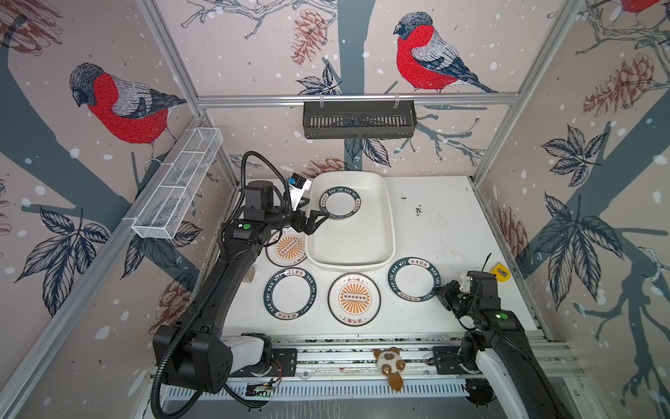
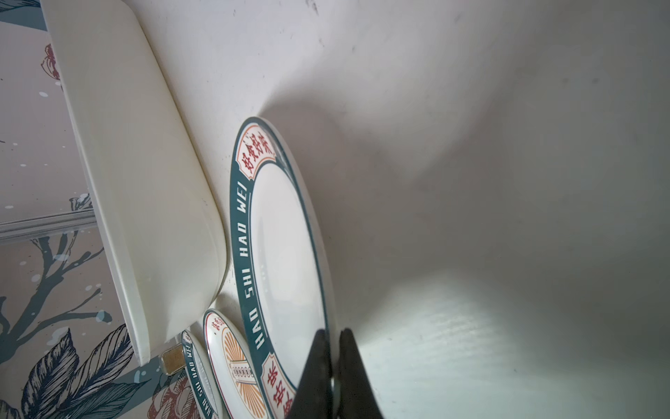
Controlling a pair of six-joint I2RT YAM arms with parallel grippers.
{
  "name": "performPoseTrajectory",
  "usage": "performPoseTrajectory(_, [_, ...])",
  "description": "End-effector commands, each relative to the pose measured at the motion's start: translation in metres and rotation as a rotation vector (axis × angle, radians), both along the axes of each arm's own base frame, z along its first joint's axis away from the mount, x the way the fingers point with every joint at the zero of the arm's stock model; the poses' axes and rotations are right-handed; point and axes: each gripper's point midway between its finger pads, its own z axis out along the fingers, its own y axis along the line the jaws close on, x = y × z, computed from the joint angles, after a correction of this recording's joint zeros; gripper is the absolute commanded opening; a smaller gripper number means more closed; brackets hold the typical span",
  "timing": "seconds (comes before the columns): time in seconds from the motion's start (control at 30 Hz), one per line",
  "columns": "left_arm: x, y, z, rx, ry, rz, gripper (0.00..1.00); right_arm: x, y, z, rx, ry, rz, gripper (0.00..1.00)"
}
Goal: Place the plates into the plastic bin on the countertop
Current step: Pick up the plate from the bottom-center of the table, then place the plate in the plastic bin.
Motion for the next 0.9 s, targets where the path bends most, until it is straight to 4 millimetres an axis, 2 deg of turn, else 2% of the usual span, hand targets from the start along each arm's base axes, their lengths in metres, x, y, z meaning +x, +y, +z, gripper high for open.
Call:
performPoseTrajectory(0.0, [-0.002, -0.005, 0.013, -0.018, -0.044, -0.032, 0.98, 0.009, -0.002, 0.016, 0.000, -0.044, -0.017, 0.01])
performPoseTrajectory(0.23, [0.000, -0.005, 0.017, -0.017, -0.054, -0.031, 0.98, 0.021, -0.009, 0.041, -0.012, -0.097, -0.052, 0.00])
performPoseTrajectory(0.53, [0.001, -0.005, 0.020, -0.027, -0.050, -0.026, 0.98, 0.032, -0.016, 0.061, -0.040, -0.129, -0.078, 0.00])
performPoseTrajectory(0.87, [0.003, -0.005, 0.024, -0.032, -0.049, -0.019, 0.98, 0.061, -0.031, 0.103, -0.085, -0.214, -0.120, 0.00])
